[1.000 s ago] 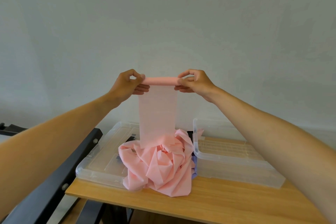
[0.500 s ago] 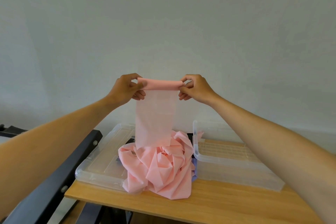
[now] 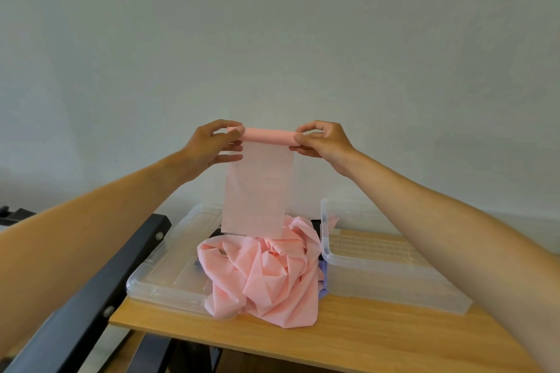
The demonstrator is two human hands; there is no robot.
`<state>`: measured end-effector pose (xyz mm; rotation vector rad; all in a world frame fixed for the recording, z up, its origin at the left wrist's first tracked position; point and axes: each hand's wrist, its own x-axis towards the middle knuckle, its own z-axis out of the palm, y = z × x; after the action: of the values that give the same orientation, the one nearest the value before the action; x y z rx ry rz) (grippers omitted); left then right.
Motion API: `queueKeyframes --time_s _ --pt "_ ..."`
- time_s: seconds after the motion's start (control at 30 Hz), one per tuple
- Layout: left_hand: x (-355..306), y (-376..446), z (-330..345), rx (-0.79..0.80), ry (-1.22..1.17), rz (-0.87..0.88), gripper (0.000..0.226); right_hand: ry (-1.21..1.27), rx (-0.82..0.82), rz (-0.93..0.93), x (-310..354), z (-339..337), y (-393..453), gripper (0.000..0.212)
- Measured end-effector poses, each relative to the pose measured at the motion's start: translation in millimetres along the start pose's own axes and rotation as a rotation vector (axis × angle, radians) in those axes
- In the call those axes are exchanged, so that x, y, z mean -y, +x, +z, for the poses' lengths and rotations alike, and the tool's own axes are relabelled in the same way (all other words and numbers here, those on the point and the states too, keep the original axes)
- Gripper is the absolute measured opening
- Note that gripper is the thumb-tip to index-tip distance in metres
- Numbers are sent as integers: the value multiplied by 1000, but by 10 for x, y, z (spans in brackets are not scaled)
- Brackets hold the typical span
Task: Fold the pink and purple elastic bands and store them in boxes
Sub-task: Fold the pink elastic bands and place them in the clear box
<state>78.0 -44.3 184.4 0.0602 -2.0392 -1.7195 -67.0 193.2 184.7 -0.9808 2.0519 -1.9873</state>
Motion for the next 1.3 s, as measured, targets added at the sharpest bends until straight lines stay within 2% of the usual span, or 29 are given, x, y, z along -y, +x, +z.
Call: queueKeyframes --time_s 0.07,0.13,0.27,0.37,0.43,0.5,0.57,0.7,0.77,0.87,0.97,1.1,1.13,1.23,1.3 --pt "8 8 -12 -10 18 1 34 -40 10 -21 -19 -22 2 36" --pt "31 9 -35 -13 102 28 38 -199 9 -56 -49 -39 7 43" --pt "62 -4 -58 -58 357 124 44 -467 -3 -167 -54 -34 -28 20" --pt "49 -31 -63 -105 562 224 34 -608 9 -242 -5 3 -118 8" --pt "16 -91 -48 -118 581 248 22 -688 19 -269 11 25 -216 7" --pt "-25 -200 -1 -137 600 272 14 -655 13 -261 14 45 -320 6" --pt "-70 -343 63 -171 611 291 14 -491 -11 -222 9 67 -412 10" --pt "-111 -620 178 -148 315 232 23 -56 -49 -118 64 119 -669 24" --pt "-135 -773 225 -126 184 198 26 39 -55 -102 112 158 -842 25" --pt "-157 -1031 299 -166 70 179 19 112 -99 -105 123 223 -1116 22" --pt "-100 -1244 331 -191 103 184 16 103 -157 -141 36 287 -1401 19" --pt "55 -1536 322 -84 149 128 38 1 -195 -115 -183 267 -1746 49" --pt "102 -1608 317 -58 162 108 41 -36 -191 -114 -247 253 -1825 49" --pt "265 -1814 311 -3 301 77 33 -205 -173 -153 -475 250 -2058 29" --pt "369 -1947 340 12 309 64 26 -279 -189 -173 -602 273 -2198 21"
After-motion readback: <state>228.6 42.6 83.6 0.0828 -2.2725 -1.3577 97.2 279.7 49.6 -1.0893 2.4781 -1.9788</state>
